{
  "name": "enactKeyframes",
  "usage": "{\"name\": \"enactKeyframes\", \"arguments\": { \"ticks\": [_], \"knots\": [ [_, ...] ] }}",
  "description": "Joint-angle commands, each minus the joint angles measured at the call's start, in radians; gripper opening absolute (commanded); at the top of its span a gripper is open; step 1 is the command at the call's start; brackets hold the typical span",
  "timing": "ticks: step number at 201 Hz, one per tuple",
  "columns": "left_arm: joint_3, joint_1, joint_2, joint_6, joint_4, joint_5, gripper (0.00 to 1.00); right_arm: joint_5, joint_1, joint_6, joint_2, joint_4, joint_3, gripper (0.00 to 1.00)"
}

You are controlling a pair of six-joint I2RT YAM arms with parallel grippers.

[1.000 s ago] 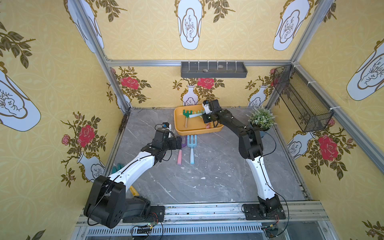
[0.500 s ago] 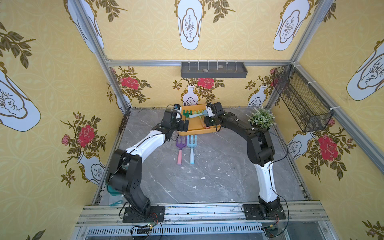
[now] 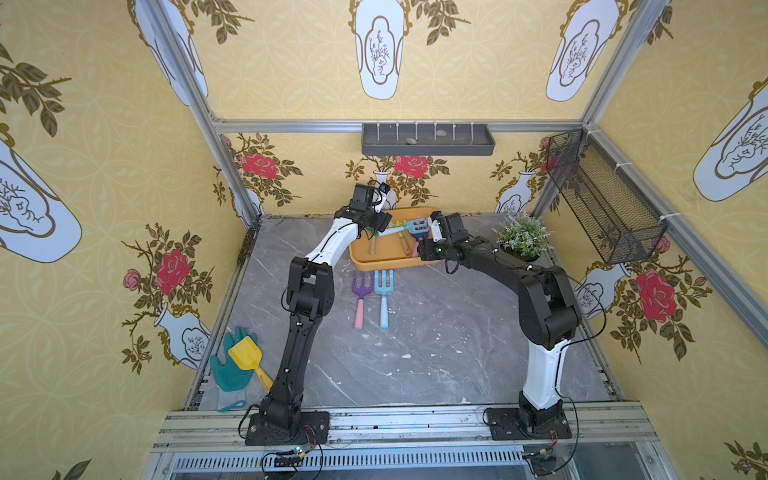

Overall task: Take the hand rake out of the storage box
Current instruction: Pick up the rake from the storage box.

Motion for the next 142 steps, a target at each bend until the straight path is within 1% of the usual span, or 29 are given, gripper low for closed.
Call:
{"name": "enactKeyframes", "arguments": {
  "ticks": [1,14,22,33,41,60,73,79,85,104,142],
  "knots": [
    [-0.168,0.007,-0.090,-0.031,0.027,0.030,0.89,0.054,-0.023,0.032,0.077,0.029,0.102,0.70],
    [-0.342,0.009,-0.195,-0.056,0.150,0.044,0.91,0.072,-0.029,0.016,0.151,0.006,0.196,0.66],
    [-0.427,0.010,-0.253,-0.073,0.212,0.048,0.92,0.083,-0.035,0.015,0.201,-0.014,0.261,0.60],
    [-0.509,0.014,-0.312,-0.088,0.264,0.055,0.93,0.097,-0.046,0.013,0.268,-0.042,0.349,0.54],
    [-0.546,0.015,-0.339,-0.094,0.284,0.061,0.95,0.127,-0.052,0.015,0.315,-0.065,0.410,0.53],
    [-0.580,0.015,-0.363,-0.092,0.287,0.054,0.96,0.154,-0.059,-0.002,0.391,-0.090,0.513,0.52],
    [-0.595,0.017,-0.369,-0.094,0.287,0.055,0.97,0.184,-0.059,-0.009,0.427,-0.091,0.557,0.48],
    [-0.607,0.017,-0.372,-0.095,0.293,0.058,0.97,0.198,-0.060,-0.013,0.442,-0.092,0.562,0.48],
    [-0.617,0.016,-0.375,-0.100,0.297,0.062,0.97,0.204,-0.062,-0.015,0.455,-0.096,0.601,0.48],
    [-0.647,0.017,-0.386,-0.112,0.315,0.073,0.99,0.192,-0.065,-0.022,0.488,-0.089,0.628,0.48],
    [-0.720,0.016,-0.438,-0.145,0.345,0.073,1.00,0.185,-0.067,-0.028,0.549,-0.057,0.674,0.43]
  ]
}}
